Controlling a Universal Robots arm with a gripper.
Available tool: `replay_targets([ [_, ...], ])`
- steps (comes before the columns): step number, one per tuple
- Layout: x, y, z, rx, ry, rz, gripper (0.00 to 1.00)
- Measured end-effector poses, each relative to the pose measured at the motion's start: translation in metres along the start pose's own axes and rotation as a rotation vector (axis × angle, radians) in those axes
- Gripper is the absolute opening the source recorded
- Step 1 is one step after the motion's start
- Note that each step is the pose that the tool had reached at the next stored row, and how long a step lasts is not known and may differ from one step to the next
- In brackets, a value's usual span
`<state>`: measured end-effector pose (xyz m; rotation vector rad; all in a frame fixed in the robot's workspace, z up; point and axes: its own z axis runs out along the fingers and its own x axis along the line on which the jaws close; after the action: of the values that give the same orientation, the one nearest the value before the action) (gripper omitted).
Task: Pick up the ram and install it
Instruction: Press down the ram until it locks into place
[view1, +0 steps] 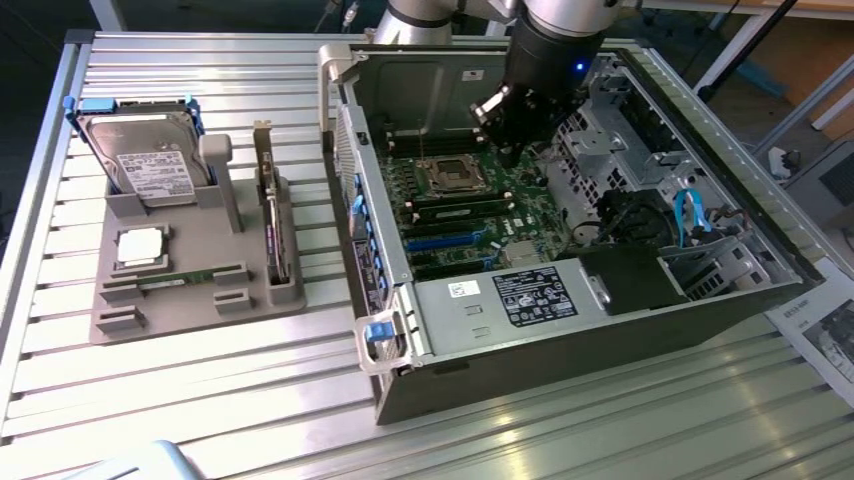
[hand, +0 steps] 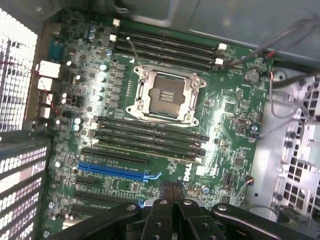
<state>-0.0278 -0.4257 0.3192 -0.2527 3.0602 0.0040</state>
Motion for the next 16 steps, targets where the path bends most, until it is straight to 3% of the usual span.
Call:
replay_targets([
  [11,-0.0001,0.0000,-0.0020,-0.0008,-0.0002,0.000,0.10],
  [12,-0.0001,0.0000,-0.0022,-0.0028,-0.0001,0.000,0.10],
  [13,-0.0001,0.0000,-0.0022,-0.0090,0.0016,0.001,0.10],
  [16,-0.0001,0.0000,-0.0022,-0.0234,0.0129,0.002,0.10],
])
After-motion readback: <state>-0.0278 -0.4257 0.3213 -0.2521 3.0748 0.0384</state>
